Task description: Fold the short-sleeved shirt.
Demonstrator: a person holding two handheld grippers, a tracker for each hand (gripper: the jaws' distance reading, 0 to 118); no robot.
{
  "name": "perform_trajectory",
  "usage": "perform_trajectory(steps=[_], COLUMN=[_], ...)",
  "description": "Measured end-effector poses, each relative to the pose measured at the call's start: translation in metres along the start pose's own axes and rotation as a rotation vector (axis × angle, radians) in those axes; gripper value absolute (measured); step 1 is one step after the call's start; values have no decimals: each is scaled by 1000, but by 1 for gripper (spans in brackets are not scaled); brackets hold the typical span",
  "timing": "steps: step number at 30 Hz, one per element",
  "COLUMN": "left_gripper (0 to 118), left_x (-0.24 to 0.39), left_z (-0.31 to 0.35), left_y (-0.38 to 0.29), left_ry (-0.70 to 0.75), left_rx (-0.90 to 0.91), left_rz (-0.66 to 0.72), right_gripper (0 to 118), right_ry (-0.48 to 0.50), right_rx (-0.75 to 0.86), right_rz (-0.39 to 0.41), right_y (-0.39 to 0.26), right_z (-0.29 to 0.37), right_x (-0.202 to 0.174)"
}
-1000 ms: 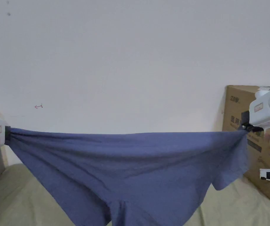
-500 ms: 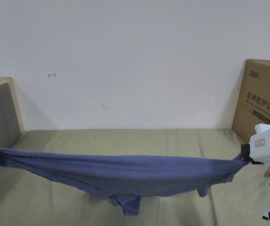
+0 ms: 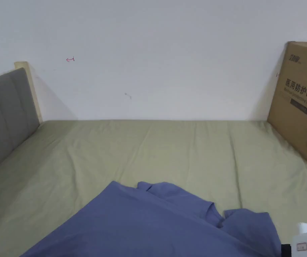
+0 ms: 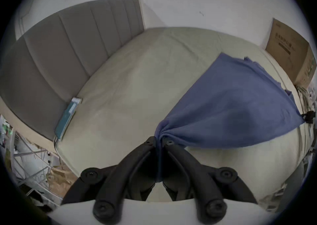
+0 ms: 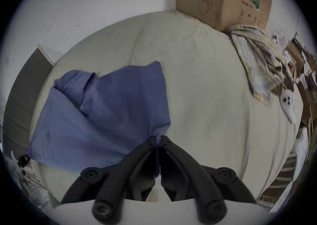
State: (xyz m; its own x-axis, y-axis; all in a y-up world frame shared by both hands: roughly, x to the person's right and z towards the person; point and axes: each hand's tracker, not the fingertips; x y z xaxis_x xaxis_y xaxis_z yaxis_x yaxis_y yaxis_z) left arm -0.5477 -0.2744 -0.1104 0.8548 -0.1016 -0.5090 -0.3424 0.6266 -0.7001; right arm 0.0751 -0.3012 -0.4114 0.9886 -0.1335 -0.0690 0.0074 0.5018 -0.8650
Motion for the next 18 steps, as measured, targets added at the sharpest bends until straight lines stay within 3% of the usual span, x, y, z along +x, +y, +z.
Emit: perform_trajectory(steps=[5,7,8,9,10,11,18], left_gripper=[5,9,26,53,83,106,107], left_x=[-1,2,4,6,6,7,40], left_z=[8,9,9,10,11,12,62], left_y=[-23,-27,-28,-27,-26,-27,-3], left_ry=[4,-2,4,4,5,-3,-113], left_rx=[-1,-3,-14,-24,-33,-34,93], left_rz=[-3,-4,-3,4,7,9,-1], right_gripper=[5,22,48,70,75,74,74], right_ry=[-4,-5,-11,-11,-6,-5,30], right_rx=[-6,16,23,25,25,30,167], right_rz=[-14,-49,-53,-57,-57,-55,1], right_y=[-19,-19,-20,-20,-19,-19,-25], right_z=[-5,-4,-1,4,6,11,61], right_x=[2,2,0,0,1,2,-3])
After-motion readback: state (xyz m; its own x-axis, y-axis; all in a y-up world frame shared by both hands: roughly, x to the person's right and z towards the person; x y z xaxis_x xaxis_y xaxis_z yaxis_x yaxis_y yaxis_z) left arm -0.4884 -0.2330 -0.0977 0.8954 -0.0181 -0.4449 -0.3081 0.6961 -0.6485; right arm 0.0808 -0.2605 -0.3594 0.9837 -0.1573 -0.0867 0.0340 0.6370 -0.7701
